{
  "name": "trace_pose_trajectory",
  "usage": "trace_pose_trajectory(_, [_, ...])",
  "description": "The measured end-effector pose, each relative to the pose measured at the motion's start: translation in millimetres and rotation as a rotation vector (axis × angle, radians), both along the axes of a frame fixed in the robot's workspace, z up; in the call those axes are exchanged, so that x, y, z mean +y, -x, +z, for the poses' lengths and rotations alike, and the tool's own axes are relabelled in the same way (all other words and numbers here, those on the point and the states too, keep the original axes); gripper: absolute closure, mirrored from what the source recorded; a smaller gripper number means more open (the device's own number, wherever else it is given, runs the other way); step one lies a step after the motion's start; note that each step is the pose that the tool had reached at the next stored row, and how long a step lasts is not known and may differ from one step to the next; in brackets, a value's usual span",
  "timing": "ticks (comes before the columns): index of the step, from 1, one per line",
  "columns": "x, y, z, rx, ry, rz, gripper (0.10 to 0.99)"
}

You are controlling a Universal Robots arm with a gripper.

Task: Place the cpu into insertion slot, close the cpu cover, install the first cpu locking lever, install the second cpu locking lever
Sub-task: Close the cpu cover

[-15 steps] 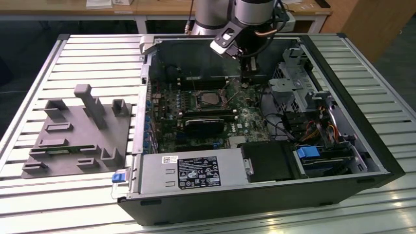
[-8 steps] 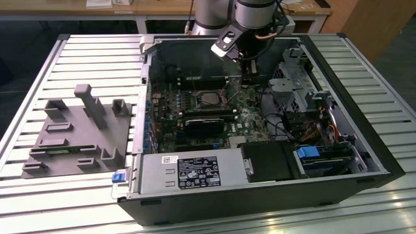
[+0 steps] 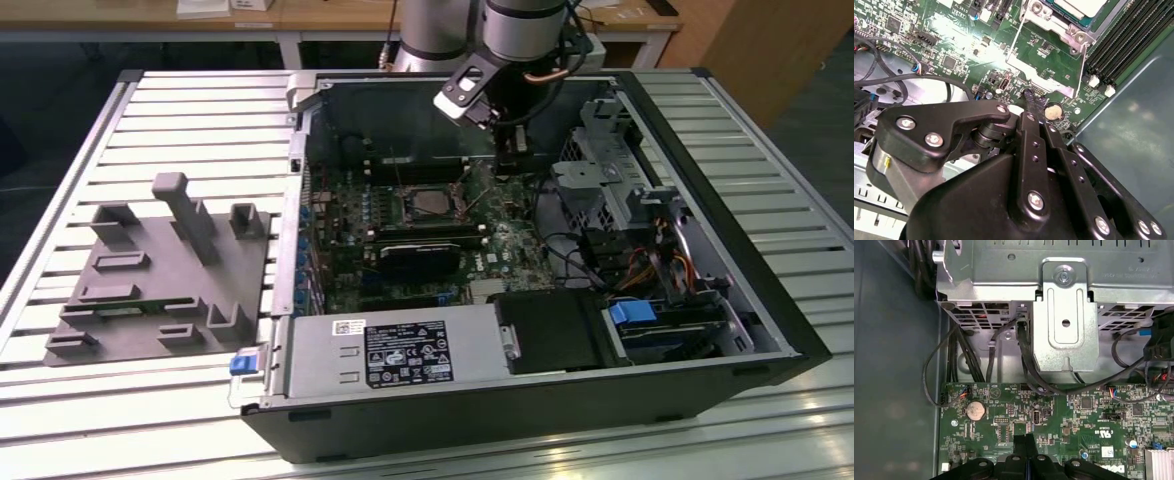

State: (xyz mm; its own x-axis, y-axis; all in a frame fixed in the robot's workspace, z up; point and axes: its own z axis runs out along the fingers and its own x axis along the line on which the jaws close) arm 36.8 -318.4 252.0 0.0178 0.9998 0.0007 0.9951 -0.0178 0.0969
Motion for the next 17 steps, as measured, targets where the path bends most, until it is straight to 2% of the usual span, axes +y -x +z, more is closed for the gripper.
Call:
trace_pose_trajectory(1, [0.0,-0.1,-0.2,0.0053,0.0,0.0,0.984])
trace_pose_trajectory(2, [0.1,-0.1,-0.4,0.0146,0.0,0.0,0.984])
trace_pose_trajectory(4, [0.0,-0.2,-0.6,0.0393,0.0,0.0,0.984])
trace_pose_trajectory(5, [0.0,-0.2,-0.7,0.0495,0.0,0.0,0.984])
trace_pose_trajectory(6, [0.0,-0.2,-0.8,0.0569,0.0,0.0,0.984])
trace_pose_trajectory(7, [0.0,-0.2,-0.7,0.0604,0.0,0.0,0.984])
trace_pose_trajectory(13, [0.0,-0.2,-0.8,0.0611,0.0,0.0,0.984])
trace_pose_trajectory(17, [0.0,8.8,-0.8,0.0594,0.0,0.0,0.984])
